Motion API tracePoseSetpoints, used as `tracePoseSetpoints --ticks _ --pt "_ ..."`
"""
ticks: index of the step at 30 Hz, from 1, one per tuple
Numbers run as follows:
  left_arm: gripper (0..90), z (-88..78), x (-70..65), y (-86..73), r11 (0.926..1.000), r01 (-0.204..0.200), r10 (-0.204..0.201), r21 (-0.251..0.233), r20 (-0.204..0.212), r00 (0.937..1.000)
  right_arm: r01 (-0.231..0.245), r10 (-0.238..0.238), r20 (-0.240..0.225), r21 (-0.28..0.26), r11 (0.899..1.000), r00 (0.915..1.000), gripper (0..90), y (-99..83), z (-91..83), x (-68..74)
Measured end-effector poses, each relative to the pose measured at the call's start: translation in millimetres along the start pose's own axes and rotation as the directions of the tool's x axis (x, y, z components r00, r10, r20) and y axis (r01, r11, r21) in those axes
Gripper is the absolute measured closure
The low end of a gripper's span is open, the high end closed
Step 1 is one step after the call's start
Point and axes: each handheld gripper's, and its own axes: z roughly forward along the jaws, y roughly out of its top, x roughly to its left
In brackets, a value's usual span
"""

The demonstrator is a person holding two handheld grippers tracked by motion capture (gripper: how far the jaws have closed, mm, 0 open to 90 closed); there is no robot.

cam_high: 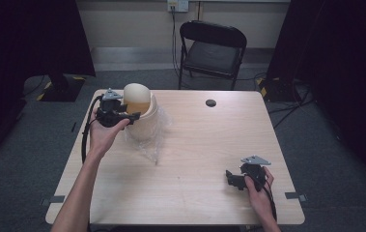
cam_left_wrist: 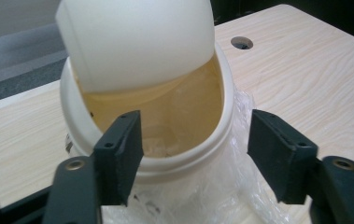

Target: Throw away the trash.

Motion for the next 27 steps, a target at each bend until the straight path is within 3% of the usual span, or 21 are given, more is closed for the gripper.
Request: tracePoseSetpoints --ticks 5,11,14,20,27 --pt "26.2 -9.8 0.8 -8.2 0.9998 0.021 -0.021 0.005 -0.016 0.9997 0.000 0.000 0.000 0.000 1.000 1.0000 8.9 0.0 0.0 0.0" --pt "17.7 -16.8 -2.6 -17.9 0.9995 0.033 -0.033 -0.003 0.021 0.9992 0.000 0.000 0.000 0.000 1.000 1.0000 8.9 0.0 0.0 0.0" --pt "16.5 -19.1 -5.0 -22.1 1.0000 0.003 -0.004 0.006 0.032 0.9995 0.000 0.000 0.000 0.000 1.000 1.0000 8.9 0.0 0.0 0.0" --pt "16.4 -26.6 -8.9 -35.1 0.9998 -0.018 0.018 0.009 0.051 0.9986 0.000 0.000 0.000 0.000 1.000 1.0000 8.9 0.0 0.0 0.0" --pt "16.1 -41.3 -12.2 -50.5 0.9989 -0.039 0.038 0.025 0.028 0.9989 0.000 0.000 0.000 0.000 1.000 1.0000 8.9 0.0 0.0 0.0"
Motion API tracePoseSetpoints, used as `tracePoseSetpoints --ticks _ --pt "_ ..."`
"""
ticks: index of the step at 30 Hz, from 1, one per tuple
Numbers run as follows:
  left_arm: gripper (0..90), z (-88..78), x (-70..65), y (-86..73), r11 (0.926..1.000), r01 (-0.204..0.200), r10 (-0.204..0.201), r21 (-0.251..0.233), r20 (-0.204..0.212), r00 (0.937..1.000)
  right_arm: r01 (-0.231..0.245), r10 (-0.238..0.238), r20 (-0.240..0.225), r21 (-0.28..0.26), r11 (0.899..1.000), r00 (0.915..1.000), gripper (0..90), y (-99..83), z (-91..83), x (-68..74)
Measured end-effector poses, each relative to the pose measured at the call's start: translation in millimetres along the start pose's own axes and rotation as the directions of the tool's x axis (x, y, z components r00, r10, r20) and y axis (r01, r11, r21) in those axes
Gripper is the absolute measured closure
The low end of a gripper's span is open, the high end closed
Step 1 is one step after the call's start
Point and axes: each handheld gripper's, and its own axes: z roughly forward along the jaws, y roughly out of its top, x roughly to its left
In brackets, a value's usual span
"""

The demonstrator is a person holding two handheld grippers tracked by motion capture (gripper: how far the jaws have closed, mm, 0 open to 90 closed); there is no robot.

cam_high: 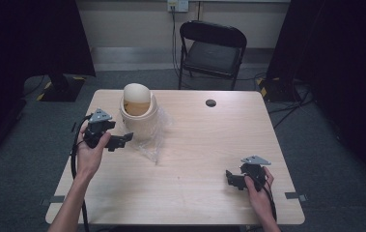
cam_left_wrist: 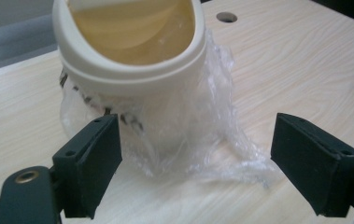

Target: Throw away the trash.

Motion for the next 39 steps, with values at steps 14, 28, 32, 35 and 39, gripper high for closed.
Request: tracePoseSetpoints --ticks 14,28,32,35,39 --pt "16.3 -17.3 0.8 -48.9 0.9983 0.039 -0.037 0.043 -0.058 0.9976 0.000 0.000 0.000 0.000 1.000 1.0000 8.9 0.0 0.0 0.0" --pt "17.3 -20.5 1.2 -107.1 0.9909 0.109 -0.106 0.080 -0.041 0.9936 0.000 0.000 0.000 0.000 1.000 1.0000 8.9 0.0 0.0 0.0" --pt "17.3 -19.0 1.0 -122.5 0.9882 0.112 -0.107 0.105 -0.050 0.9930 0.000 0.000 0.000 0.000 1.000 1.0000 8.9 0.0 0.0 0.0" --pt "17.3 -14.5 0.4 -133.3 0.9849 0.096 -0.089 0.144 -0.054 0.9946 0.000 0.000 0.000 0.000 1.000 1.0000 8.9 0.0 0.0 0.0" --pt "17.3 -9.7 0.1 -146.6 0.9797 0.109 -0.101 0.168 -0.053 0.9935 0.000 0.000 0.000 0.000 1.000 1.0000 8.9 0.0 0.0 0.0"
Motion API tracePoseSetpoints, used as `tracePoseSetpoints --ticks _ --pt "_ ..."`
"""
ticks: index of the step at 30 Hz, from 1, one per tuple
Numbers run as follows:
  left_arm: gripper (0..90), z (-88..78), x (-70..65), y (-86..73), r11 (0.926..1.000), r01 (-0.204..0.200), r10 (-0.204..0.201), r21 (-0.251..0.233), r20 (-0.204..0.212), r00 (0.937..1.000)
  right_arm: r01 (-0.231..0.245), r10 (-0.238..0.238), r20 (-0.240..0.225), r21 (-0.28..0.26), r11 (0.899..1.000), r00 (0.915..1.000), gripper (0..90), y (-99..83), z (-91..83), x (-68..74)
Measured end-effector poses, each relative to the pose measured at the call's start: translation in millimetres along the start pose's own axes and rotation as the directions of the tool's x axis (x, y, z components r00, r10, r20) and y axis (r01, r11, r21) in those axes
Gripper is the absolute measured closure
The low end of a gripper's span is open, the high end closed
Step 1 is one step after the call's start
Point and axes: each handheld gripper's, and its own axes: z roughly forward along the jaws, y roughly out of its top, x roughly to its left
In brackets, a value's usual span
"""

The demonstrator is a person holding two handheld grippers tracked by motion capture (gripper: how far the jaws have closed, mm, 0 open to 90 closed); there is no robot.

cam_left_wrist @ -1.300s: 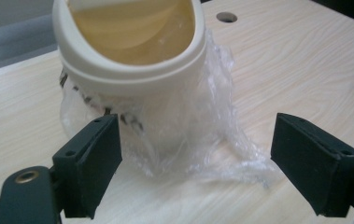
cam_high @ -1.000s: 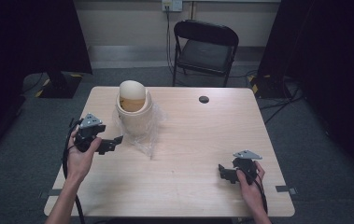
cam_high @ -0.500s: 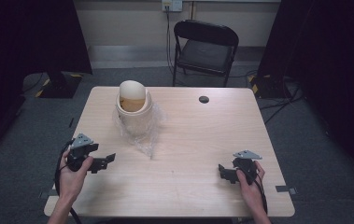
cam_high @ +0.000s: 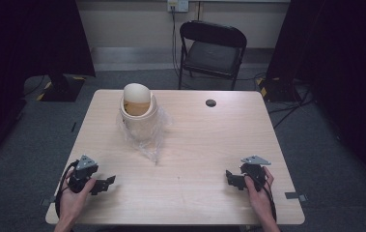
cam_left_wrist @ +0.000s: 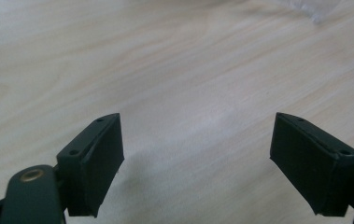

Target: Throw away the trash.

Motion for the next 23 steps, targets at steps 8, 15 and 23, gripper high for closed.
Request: tracePoseSetpoints --ticks 8,15,23 --pt "15.7 7.7 1.1 -10.4 0.9999 -0.003 0.003 0.014 -0.012 0.9999 0.000 0.000 0.000 0.000 1.000 1.0000 8.9 0.0 0.0 0.0" --pt "13.9 11.2 -2.9 -14.7 0.9994 -0.026 0.025 -0.022 -0.045 0.9987 0.000 0.000 0.000 0.000 1.000 1.0000 8.9 0.0 0.0 0.0" --pt "6.7 15.4 1.1 -14.2 0.9987 -0.043 0.042 -0.029 -0.033 0.9986 0.000 0.000 0.000 0.000 1.000 1.0000 8.9 0.0 0.0 0.0"
